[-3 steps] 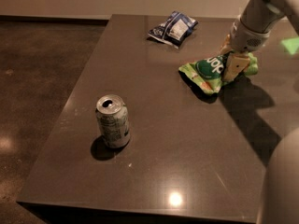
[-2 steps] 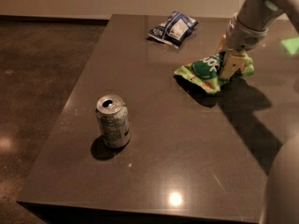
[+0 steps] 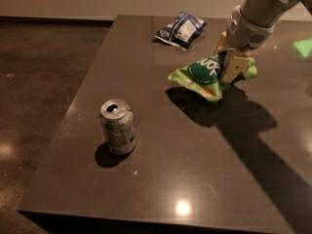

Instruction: Move green rice chip bag near 7up can

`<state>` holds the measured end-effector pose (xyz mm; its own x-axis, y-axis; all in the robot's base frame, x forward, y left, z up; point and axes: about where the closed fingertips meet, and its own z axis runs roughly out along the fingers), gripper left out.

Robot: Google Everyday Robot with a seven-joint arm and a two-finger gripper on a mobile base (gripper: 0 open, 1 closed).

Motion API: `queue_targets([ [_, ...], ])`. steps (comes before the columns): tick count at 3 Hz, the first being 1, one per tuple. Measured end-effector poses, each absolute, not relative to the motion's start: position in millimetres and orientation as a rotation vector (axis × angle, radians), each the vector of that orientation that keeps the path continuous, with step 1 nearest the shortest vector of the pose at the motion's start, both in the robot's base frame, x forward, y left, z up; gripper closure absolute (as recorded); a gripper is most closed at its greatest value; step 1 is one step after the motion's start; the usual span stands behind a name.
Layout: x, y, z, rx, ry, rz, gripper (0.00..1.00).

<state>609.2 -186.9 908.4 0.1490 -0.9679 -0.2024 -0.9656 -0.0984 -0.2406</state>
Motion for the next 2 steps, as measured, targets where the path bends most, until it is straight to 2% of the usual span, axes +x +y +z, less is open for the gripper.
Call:
queue_targets([
  [2,545,-138,922,-2.195,1.755,0.01,1.0],
])
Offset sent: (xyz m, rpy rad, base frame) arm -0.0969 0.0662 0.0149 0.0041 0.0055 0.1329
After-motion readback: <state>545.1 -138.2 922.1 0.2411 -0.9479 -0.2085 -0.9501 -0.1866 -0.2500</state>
